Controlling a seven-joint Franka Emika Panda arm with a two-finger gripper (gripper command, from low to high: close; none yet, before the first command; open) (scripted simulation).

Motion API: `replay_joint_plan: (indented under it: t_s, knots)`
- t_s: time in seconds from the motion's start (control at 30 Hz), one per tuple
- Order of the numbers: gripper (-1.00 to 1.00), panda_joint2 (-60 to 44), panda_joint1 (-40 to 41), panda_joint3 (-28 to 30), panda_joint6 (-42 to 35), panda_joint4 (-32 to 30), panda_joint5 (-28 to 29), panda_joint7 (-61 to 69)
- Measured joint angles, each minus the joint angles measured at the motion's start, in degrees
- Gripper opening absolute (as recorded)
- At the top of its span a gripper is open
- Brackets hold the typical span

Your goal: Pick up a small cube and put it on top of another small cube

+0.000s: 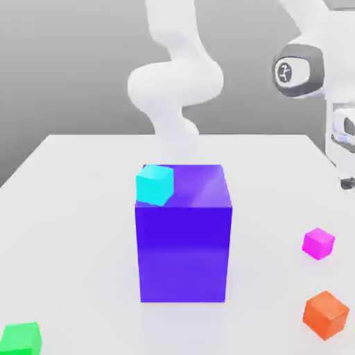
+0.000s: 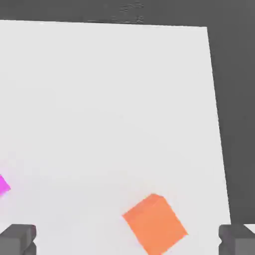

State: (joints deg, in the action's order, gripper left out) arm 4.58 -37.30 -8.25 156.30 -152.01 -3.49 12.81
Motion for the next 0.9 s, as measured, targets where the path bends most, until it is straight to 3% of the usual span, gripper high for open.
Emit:
replay_joint_plan:
  t_s: [0.17, 0.37, 0.4, 0.63, 0.9]
  knots:
    - [0.0, -8.85, -6.19, -2.35, 5.3, -4.09, 5.73, 7.39]
    - [0.0, -21.06, -10.81, 3.17, 14.68, -2.63, 12.63, 4.3]
    - [-1.0, -22.75, -11.64, 4.1, 16.05, -2.3, 13.1, 3.91]
    - [-1.0, -23.0, -11.68, 4.2, 16.11, -2.25, 13.47, 3.64]
    - [-1.0, -11.67, -7.59, 0.23, 5.39, -2.83, 6.36, 9.91]
